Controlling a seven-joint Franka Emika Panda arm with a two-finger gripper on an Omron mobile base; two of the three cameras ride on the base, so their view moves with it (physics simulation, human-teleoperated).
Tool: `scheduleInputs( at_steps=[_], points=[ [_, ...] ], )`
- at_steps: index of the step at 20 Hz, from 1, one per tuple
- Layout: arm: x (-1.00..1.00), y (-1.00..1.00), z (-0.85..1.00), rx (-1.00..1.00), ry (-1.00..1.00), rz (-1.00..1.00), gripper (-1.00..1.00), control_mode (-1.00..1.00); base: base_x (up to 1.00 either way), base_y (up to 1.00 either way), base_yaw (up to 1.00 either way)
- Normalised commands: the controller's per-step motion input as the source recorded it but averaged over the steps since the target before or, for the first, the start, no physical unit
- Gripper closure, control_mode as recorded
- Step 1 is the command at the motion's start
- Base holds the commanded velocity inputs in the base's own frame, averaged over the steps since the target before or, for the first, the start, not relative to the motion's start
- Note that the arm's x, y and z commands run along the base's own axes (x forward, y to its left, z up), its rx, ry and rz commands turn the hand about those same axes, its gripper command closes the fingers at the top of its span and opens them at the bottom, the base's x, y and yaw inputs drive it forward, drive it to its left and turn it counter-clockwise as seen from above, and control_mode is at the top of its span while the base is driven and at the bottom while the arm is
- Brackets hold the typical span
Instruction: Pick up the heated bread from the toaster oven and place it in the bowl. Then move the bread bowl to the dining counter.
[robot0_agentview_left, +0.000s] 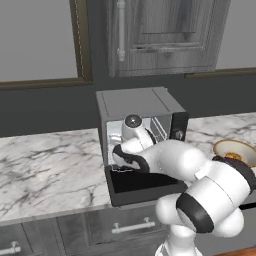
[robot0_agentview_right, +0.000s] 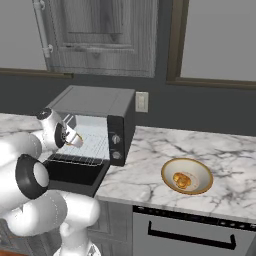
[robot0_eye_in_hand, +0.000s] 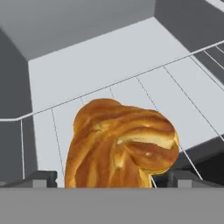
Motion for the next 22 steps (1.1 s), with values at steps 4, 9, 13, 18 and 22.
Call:
scheduleInputs(
  at_steps=[4,9,13,18,22],
  points=[
    [0.46,0.0,-0.08,0.0,0.0,-0.03,-1.0,-1.0,0.0,0.0,0.0],
    [0.21,0.0,-0.22,0.0,0.0,-0.03,1.0,-1.0,0.0,0.0,0.0],
    [-0.25,0.0,0.0,0.0,0.0,0.0,1.0,-1.0,0.0,0.0,0.0],
    [-1.0,-0.09,0.05,0.0,-0.03,-0.03,1.0,-1.0,0.0,0.0,0.0],
    [-1.0,-0.56,0.52,0.06,-0.15,-0.15,1.0,-1.0,0.0,0.0,0.0]
  ],
)
